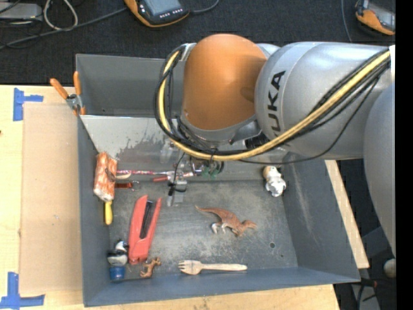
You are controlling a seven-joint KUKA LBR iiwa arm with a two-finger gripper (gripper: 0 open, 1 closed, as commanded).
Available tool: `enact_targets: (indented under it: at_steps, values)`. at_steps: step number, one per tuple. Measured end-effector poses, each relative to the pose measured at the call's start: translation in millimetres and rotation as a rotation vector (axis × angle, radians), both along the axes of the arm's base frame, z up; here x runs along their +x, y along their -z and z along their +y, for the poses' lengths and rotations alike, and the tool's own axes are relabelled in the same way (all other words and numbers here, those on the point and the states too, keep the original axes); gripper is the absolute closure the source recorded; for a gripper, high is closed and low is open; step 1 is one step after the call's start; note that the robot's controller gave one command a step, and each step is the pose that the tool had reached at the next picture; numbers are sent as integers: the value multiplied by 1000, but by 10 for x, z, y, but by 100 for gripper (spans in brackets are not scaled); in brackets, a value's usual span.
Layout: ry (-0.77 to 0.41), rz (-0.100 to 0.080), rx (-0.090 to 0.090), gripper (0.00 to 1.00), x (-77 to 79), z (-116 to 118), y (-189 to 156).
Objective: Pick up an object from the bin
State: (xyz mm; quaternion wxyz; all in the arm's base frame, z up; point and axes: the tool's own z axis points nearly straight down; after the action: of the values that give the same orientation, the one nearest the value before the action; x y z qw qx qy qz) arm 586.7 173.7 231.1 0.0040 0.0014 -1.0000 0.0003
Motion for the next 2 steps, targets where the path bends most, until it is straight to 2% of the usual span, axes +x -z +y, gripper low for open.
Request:
enact_targets:
  at_steps: [1,2]
  values:
    - [4,-8,1,0,18,-11,-44]
    - [-175,-9,2,0,24,70,503]
